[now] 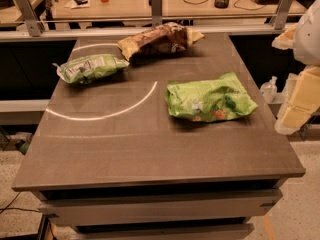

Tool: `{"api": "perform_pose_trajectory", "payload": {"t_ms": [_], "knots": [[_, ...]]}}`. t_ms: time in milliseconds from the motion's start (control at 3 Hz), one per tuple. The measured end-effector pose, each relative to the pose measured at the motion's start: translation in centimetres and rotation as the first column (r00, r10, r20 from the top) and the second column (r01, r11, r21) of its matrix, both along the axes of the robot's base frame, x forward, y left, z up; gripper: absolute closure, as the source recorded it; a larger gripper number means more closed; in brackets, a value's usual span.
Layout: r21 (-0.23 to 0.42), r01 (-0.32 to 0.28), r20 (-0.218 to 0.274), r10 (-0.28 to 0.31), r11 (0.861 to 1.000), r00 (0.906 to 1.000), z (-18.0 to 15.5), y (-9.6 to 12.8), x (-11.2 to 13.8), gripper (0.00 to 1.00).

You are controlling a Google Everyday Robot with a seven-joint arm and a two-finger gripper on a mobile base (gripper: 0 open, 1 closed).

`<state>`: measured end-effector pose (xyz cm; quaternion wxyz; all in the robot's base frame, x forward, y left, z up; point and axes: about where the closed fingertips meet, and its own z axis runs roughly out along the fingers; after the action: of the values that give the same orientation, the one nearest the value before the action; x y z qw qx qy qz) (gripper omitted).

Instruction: Pick green jalapeno chip bag

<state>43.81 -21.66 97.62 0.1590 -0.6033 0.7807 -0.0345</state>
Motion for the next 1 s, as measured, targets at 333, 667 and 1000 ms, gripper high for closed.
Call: {"api": "perform_pose_trajectory", "payload": {"t_ms": [333,667,1000], "knots": [[0.000,0.000,0.000,0.000,1.000,1.0000,0.0,0.0,0.0,0.00],[0.022,-0.019,0.022,0.019,1.000,0.9996,0.1,0.3,0.2,0.00],[0.075,-0.085,0.040,0.082,0.994,0.9958,-0.5,1.2,0.9,0.00]]}}
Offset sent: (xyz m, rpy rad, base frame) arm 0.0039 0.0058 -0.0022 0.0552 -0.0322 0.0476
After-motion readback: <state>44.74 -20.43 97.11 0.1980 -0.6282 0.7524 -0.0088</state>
